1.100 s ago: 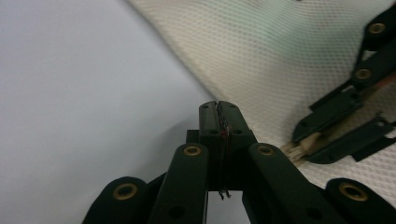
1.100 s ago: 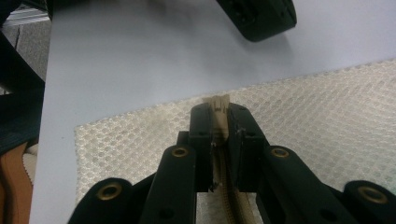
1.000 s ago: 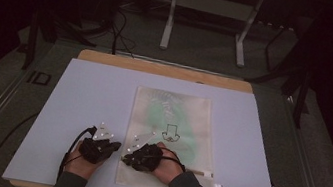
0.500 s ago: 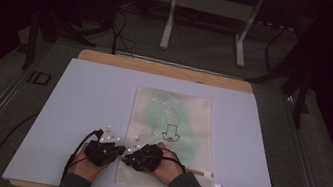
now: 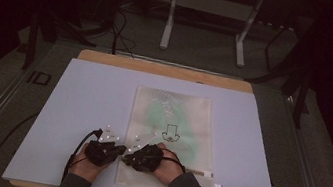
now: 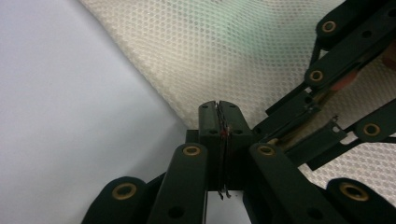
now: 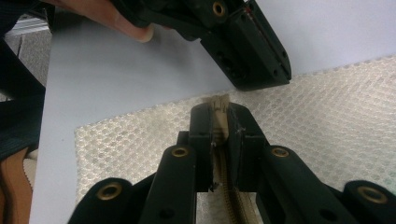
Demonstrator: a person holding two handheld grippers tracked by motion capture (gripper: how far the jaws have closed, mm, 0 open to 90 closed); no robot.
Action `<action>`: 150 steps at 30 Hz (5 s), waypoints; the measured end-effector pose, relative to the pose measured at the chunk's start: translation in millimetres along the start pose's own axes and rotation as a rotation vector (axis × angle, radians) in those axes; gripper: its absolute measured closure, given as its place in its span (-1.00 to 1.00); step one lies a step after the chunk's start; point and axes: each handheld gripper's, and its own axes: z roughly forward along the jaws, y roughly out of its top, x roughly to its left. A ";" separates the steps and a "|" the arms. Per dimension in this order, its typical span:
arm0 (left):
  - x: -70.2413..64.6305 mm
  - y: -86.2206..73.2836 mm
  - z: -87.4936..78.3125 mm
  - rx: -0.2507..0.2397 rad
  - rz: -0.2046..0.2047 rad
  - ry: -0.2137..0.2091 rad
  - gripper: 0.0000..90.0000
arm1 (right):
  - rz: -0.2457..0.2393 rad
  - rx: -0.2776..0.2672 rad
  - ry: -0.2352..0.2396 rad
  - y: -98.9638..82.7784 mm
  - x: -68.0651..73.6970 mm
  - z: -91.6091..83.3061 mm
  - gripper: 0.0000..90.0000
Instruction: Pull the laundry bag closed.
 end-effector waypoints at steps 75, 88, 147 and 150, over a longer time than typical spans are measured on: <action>-0.2 -0.5 6.3 0.049 -0.021 0.013 0.99 | -0.078 0.092 -0.041 -17.1 0.8 -26.5 0.83; -0.1 -0.4 6.3 0.050 -0.017 0.014 0.99 | -0.078 0.102 -0.050 -22.2 0.7 -32.2 0.83; 0.0 -0.1 5.9 0.058 -0.009 0.015 0.99 | -0.084 0.137 -0.078 -36.5 3.1 -49.9 0.83; 0.0 -0.1 5.8 0.059 -0.009 0.016 0.99 | -0.084 0.139 -0.078 -37.8 2.7 -51.4 0.83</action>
